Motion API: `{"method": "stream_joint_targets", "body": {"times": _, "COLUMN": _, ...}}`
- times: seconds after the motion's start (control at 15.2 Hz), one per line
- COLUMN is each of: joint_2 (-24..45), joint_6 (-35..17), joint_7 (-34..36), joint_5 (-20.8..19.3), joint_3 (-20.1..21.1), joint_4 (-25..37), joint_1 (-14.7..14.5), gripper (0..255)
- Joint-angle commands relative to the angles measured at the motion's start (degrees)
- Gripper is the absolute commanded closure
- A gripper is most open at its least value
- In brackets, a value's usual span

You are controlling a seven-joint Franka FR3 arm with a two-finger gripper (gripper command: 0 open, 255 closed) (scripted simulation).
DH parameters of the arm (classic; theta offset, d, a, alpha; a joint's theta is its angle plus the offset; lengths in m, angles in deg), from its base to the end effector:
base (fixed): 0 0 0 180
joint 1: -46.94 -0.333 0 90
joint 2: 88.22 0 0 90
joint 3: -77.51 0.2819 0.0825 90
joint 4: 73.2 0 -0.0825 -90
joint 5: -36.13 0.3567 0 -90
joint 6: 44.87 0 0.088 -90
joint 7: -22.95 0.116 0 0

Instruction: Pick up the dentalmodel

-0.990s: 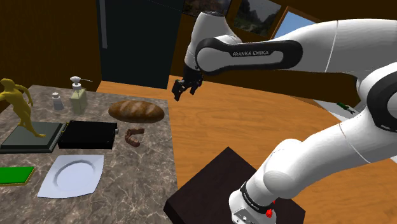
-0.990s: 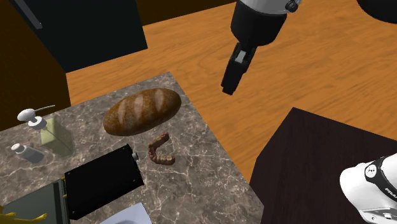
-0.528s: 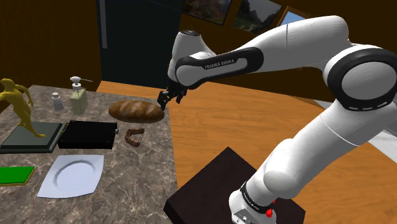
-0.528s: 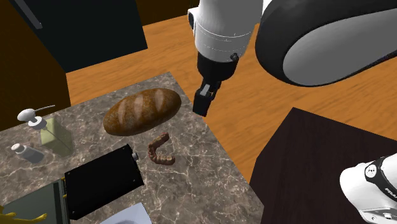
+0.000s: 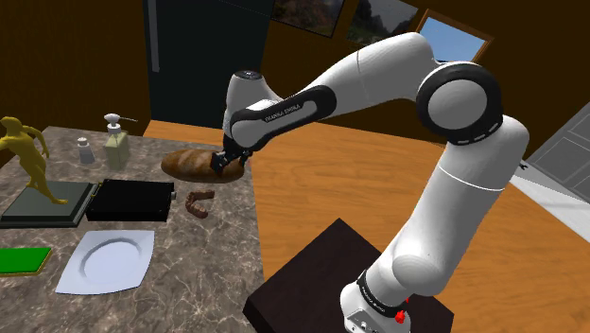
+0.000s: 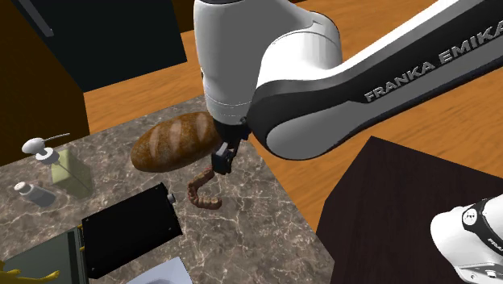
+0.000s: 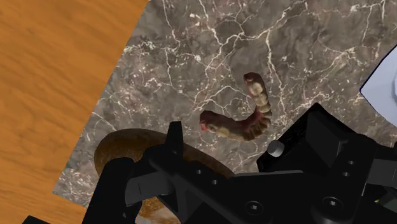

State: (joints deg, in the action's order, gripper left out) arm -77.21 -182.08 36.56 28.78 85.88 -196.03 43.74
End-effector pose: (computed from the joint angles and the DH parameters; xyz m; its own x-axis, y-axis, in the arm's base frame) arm 0.5335 0.1069 0.2969 0.9959 0.0540 0.0726 0.0505 -0.9975 0.0491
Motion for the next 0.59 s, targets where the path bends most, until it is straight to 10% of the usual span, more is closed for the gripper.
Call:
{"method": "stream_joint_targets", "body": {"times": 0.0, "joint_2": 4.26, "joint_6": -1.35, "joint_7": 0.28, "joint_5": -0.53, "joint_3": -0.06, "joint_4": 2.53, "joint_1": -0.26, "gripper": 0}}
{"method": "stream_joint_targets", "body": {"times": 0.53, "joint_2": 21.85, "joint_6": -3.97, "joint_7": 1.49, "joint_5": -2.15, "joint_3": -0.36, "joint_4": 15.92, "joint_1": -2.51, "gripper": 0}}
